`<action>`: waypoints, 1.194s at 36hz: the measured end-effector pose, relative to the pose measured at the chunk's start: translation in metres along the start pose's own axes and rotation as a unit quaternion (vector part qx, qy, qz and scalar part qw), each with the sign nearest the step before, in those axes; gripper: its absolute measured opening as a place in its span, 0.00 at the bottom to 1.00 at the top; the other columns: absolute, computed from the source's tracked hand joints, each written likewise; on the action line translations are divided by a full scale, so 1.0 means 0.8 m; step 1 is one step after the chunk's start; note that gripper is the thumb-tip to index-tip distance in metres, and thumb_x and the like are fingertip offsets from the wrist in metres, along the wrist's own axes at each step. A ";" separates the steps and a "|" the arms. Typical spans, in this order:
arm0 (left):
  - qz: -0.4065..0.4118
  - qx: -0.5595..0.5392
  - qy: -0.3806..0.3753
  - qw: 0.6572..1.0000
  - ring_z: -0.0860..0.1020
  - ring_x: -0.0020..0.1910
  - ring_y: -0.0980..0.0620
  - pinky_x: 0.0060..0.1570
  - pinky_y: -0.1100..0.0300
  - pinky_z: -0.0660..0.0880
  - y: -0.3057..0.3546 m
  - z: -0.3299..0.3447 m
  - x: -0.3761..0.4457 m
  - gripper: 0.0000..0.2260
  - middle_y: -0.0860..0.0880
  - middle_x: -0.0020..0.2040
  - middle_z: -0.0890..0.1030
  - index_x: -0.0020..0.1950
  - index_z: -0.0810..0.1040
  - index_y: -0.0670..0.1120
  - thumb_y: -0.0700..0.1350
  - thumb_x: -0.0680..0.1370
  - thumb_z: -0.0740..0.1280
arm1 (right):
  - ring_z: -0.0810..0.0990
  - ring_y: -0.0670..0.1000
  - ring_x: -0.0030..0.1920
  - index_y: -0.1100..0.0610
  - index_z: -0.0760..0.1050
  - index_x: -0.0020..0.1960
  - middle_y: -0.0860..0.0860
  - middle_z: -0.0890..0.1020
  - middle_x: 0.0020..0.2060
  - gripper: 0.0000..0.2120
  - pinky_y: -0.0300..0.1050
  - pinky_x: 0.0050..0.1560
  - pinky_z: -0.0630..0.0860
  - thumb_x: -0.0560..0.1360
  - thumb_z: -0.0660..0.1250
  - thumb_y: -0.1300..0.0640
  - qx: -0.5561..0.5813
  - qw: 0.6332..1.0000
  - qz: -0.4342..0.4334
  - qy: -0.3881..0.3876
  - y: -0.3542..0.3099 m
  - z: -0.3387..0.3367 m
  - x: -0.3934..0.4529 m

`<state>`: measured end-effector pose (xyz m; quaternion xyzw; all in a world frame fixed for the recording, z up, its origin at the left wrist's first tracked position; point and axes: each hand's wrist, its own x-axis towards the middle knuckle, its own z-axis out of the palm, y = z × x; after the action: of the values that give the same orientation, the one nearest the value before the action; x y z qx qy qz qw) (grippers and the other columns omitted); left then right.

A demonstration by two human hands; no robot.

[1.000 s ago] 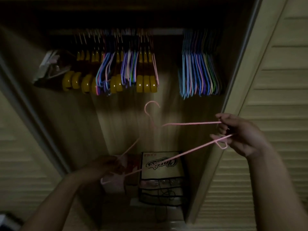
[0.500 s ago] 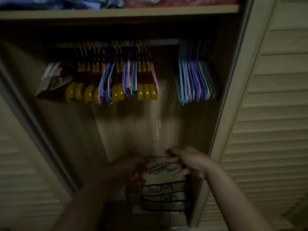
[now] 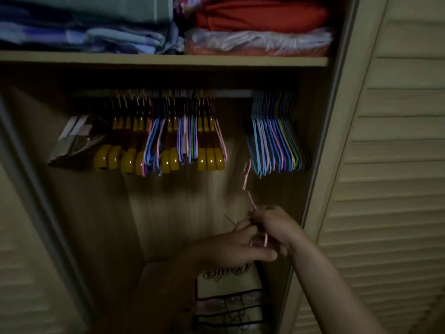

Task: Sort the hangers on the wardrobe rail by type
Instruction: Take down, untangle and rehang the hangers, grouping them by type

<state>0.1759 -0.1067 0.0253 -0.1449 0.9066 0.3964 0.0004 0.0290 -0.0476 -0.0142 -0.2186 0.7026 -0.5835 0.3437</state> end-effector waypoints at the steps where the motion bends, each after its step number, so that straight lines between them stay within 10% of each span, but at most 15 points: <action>1: -0.002 0.010 -0.010 1.000 0.70 0.70 0.55 0.60 0.68 0.66 0.000 -0.007 0.005 0.21 0.46 0.73 0.71 0.75 0.68 0.43 0.45 0.82 0.64 | 0.80 0.51 0.31 0.64 0.76 0.55 0.59 0.80 0.41 0.09 0.38 0.26 0.75 0.82 0.61 0.59 -0.021 1.000 -0.010 0.013 -0.008 -0.004 0.003; 7: 0.015 0.029 0.152 0.988 0.79 0.52 0.55 0.52 0.66 0.75 -0.035 -0.079 0.052 0.09 0.50 0.55 0.82 0.60 0.81 0.46 0.43 0.81 0.66 | 0.81 0.59 0.51 0.58 0.79 0.55 0.60 0.81 0.53 0.09 0.52 0.39 0.83 0.79 0.64 0.57 -0.059 0.997 -0.045 0.032 -0.055 -0.019 0.028; 18: 0.010 0.076 0.326 0.942 0.77 0.42 0.59 0.36 0.66 0.70 -0.018 -0.193 0.050 0.06 0.57 0.53 0.77 0.57 0.76 0.55 0.46 0.82 0.63 | 0.83 0.54 0.48 0.55 0.76 0.62 0.55 0.82 0.50 0.11 0.46 0.41 0.80 0.82 0.60 0.55 -0.120 0.978 -0.158 0.059 -0.163 0.001 0.058; 31: 0.017 0.084 0.344 0.935 0.77 0.51 0.58 0.52 0.59 0.79 -0.033 -0.216 0.046 0.06 0.54 0.57 0.77 0.56 0.76 0.54 0.45 0.82 0.64 | 0.82 0.55 0.45 0.56 0.75 0.63 0.56 0.81 0.53 0.12 0.44 0.33 0.74 0.82 0.59 0.54 -0.149 0.965 -0.186 0.113 -0.210 0.035 0.147; 36: 0.007 0.086 0.345 0.934 0.78 0.41 0.57 0.37 0.61 0.77 -0.042 -0.223 0.045 0.06 0.54 0.56 0.77 0.58 0.75 0.55 0.45 0.82 0.63 | 0.84 0.56 0.44 0.56 0.78 0.56 0.55 0.83 0.47 0.09 0.55 0.47 0.83 0.81 0.61 0.55 -0.179 0.957 -0.181 0.138 -0.208 0.027 0.188; 40: 0.014 0.084 0.341 0.936 0.73 0.39 0.60 0.34 0.68 0.68 -0.051 -0.228 0.047 0.05 0.53 0.59 0.77 0.54 0.74 0.55 0.45 0.83 0.62 | 0.81 0.53 0.37 0.59 0.77 0.46 0.57 0.82 0.42 0.09 0.45 0.35 0.78 0.80 0.61 0.55 -0.329 0.905 -0.186 0.193 -0.193 0.015 0.191; 43: 0.015 0.092 0.336 0.937 0.75 0.42 0.60 0.37 0.67 0.71 -0.057 -0.229 0.052 0.05 0.54 0.60 0.76 0.54 0.75 0.55 0.45 0.83 0.63 | 0.76 0.48 0.37 0.56 0.72 0.62 0.52 0.78 0.42 0.11 0.43 0.33 0.72 0.81 0.62 0.56 -0.476 0.814 -0.233 0.237 -0.180 0.008 0.189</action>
<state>0.1688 -0.2784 0.1134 -0.2549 0.8886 0.2395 -0.2968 -0.0809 -0.1916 0.0907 -0.3671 0.8802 -0.2729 -0.1267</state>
